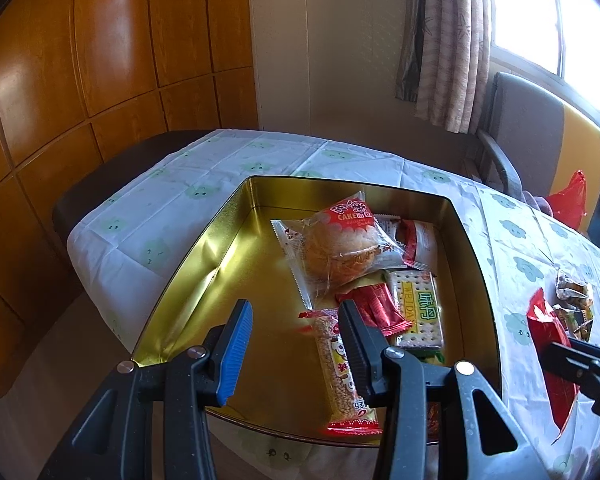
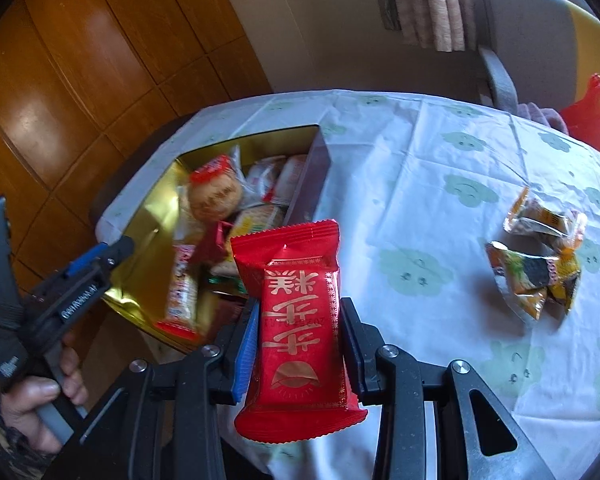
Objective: Organize snacks
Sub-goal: 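Lower the red bar packet into the gold tin and open the right tool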
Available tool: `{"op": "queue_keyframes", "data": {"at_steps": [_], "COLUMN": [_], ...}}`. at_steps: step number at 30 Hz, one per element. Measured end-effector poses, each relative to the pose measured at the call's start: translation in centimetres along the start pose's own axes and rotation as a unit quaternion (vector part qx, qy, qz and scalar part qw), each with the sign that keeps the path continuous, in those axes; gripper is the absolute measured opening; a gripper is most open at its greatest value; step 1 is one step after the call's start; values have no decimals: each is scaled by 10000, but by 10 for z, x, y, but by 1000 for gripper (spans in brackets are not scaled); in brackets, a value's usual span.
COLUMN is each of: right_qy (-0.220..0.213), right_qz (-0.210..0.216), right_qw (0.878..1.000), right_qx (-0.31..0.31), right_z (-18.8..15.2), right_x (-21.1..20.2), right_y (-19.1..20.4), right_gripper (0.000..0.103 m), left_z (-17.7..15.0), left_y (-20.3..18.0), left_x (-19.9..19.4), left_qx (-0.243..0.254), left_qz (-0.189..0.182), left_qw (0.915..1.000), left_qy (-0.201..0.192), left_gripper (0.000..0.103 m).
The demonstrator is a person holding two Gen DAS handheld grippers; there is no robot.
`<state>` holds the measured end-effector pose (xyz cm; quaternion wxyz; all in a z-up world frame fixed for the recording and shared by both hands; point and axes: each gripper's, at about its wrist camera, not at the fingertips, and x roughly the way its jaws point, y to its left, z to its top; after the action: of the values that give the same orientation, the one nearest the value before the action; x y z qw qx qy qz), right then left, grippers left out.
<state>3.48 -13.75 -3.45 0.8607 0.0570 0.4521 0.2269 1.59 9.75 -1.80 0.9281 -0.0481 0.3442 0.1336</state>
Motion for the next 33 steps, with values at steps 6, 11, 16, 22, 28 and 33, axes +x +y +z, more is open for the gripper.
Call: {"op": "queue_keyframes", "data": {"at_steps": [6,11,16,22,28,33], "right_qy": [-111,-249,-223,-25,-60,-110], "right_qz": [172,299,434,253,151,92], "right_qw": [9998,9992,9984,9992,9999,9999], "right_qx": [-6,78,296,322,11,-76], "right_z": [21,43,58,71,62,51], "right_x": [7,14,32,72,71,66], "right_y": [16,26,30,32,38,38], "right_gripper": [39,39,39,43,43,43], "left_z": [0,0,-2,-5,-6,-6], "left_y": [1,3,4,5,5,3], "left_x": [0,2,7,12,14,13], "left_qx": [-17,-56,-71,-68,-79,-58], "left_qz": [2,40,49,46,39,30], "left_qw": [10000,10000,10000,9999,9999,9999], "left_qy": [-25,-25,34,110,132,112], "left_gripper": [45,46,45,45,45,45]}}
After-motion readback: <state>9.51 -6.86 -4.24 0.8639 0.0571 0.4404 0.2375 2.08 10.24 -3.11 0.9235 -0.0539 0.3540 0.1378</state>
